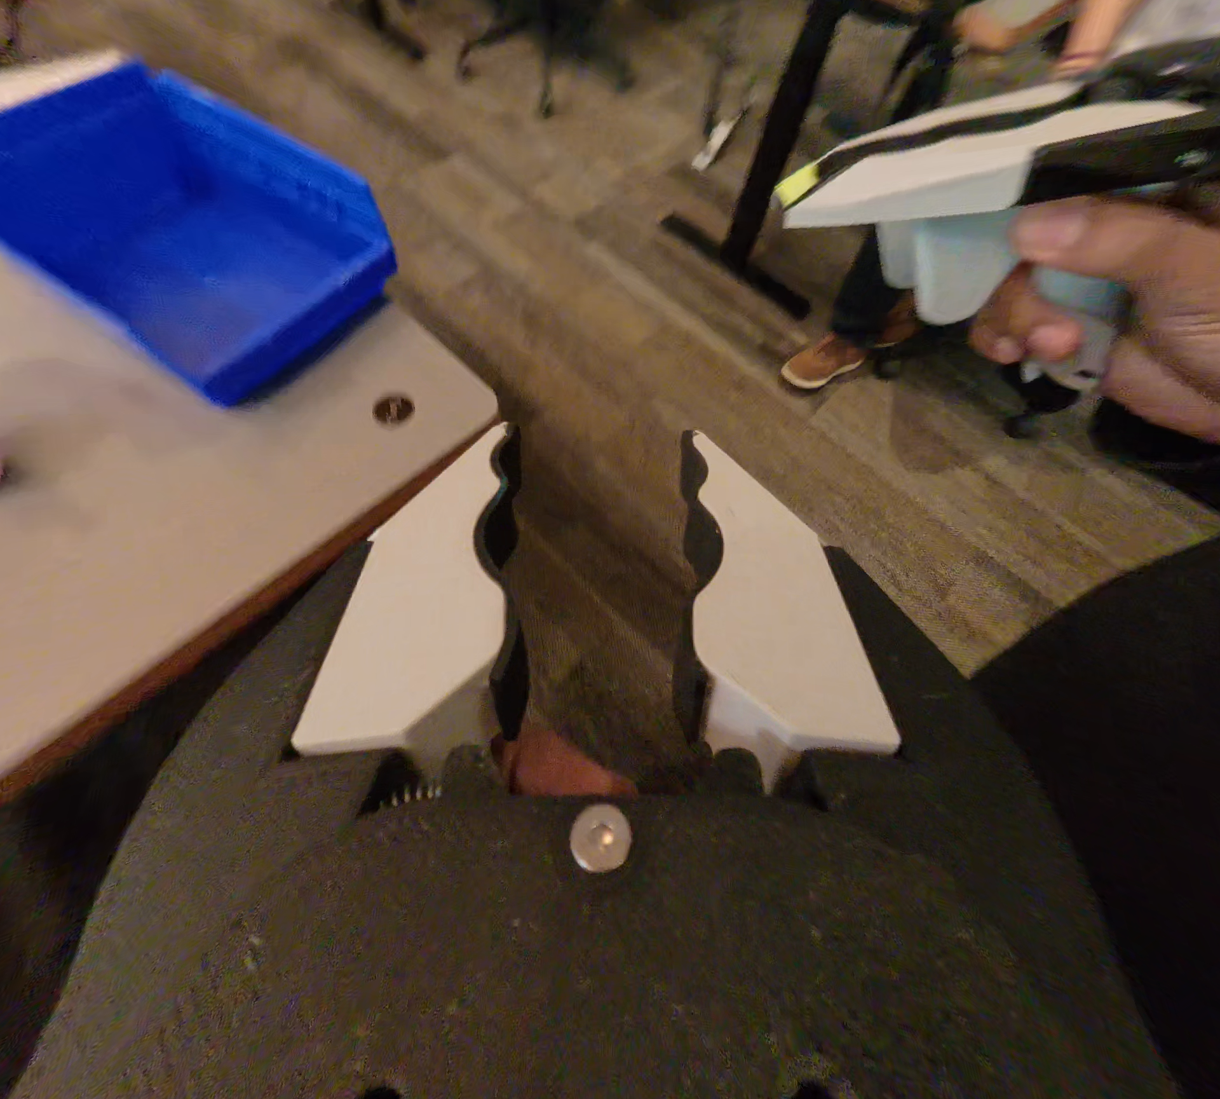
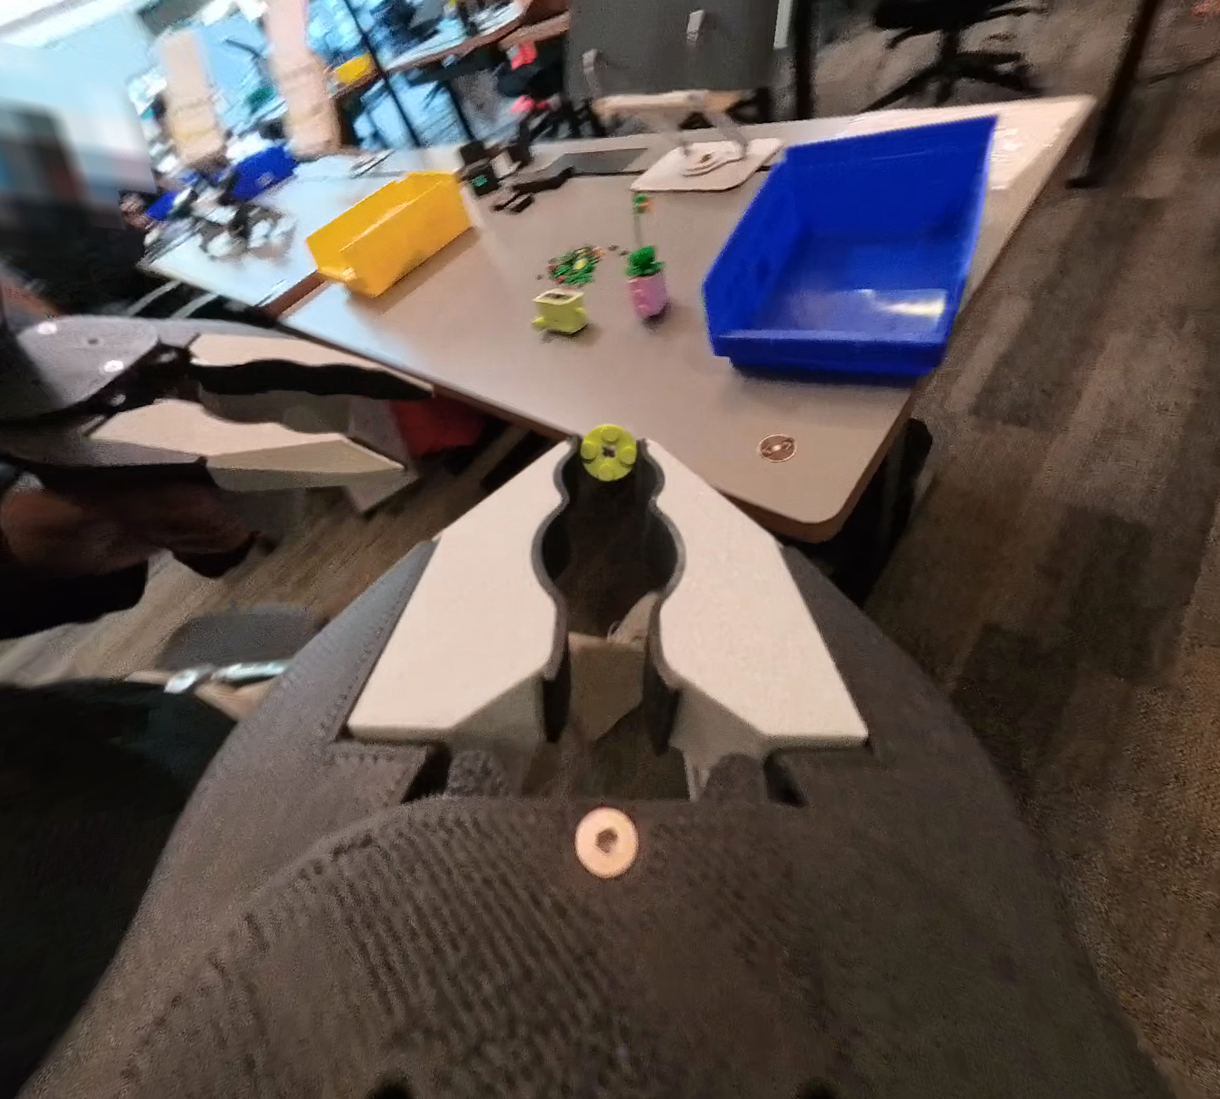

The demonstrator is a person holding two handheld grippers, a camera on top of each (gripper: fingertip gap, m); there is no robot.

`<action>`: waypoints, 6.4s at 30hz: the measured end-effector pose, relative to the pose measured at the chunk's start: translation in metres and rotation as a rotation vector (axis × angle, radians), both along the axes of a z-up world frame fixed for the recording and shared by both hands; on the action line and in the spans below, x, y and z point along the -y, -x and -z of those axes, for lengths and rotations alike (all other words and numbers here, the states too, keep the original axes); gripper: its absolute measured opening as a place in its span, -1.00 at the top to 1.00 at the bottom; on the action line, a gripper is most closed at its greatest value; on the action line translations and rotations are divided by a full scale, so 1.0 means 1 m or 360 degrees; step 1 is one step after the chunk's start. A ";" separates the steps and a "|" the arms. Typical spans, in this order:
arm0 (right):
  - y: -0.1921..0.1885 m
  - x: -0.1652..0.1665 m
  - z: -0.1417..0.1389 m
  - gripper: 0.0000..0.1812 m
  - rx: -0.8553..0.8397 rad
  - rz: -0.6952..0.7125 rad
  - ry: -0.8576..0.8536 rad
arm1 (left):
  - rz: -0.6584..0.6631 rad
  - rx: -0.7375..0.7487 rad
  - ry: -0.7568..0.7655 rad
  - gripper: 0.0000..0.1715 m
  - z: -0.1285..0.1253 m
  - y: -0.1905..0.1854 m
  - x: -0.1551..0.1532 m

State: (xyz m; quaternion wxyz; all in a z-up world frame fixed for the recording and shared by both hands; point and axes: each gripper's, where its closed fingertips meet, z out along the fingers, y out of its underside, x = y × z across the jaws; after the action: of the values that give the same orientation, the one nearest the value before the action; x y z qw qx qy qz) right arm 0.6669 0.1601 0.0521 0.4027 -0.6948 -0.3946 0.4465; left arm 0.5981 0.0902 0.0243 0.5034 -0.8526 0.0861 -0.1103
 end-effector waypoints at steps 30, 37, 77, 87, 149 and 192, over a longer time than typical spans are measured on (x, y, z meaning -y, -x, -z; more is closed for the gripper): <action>0.205 0.401 0.177 0.84 -0.0061 -0.0021 -0.0729 | -0.0372 0.0213 -0.0259 0.53 0.198 0.305 0.439; 0.157 0.402 0.216 0.85 -0.0122 0.0027 -0.0638 | -0.0422 0.0083 -0.0084 0.57 0.228 0.295 0.497; 0.293 0.382 0.170 0.85 -0.0257 -0.0127 -0.0833 | -0.0815 0.0104 -0.0290 0.65 0.194 0.394 0.466; 0.388 0.261 0.226 0.85 -0.0048 -0.0222 -0.0610 | -0.0590 0.0347 0.0035 0.73 0.233 0.442 0.352; 0.659 -0.058 0.247 0.84 0.1176 -0.0437 -0.0521 | 0.0134 -0.0152 -0.0581 0.32 0.153 0.626 -0.086; 0.472 -0.048 0.081 1.00 -0.0848 0.0405 -0.0762 | -0.0218 -0.0352 -0.0927 0.69 0.105 0.624 0.054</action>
State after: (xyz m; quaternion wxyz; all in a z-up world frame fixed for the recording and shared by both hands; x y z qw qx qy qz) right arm 0.1953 0.2080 -0.0289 0.6944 -0.4842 -0.2797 0.4530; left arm -0.0258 0.0360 -0.0811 0.7203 -0.6832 0.1107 0.0466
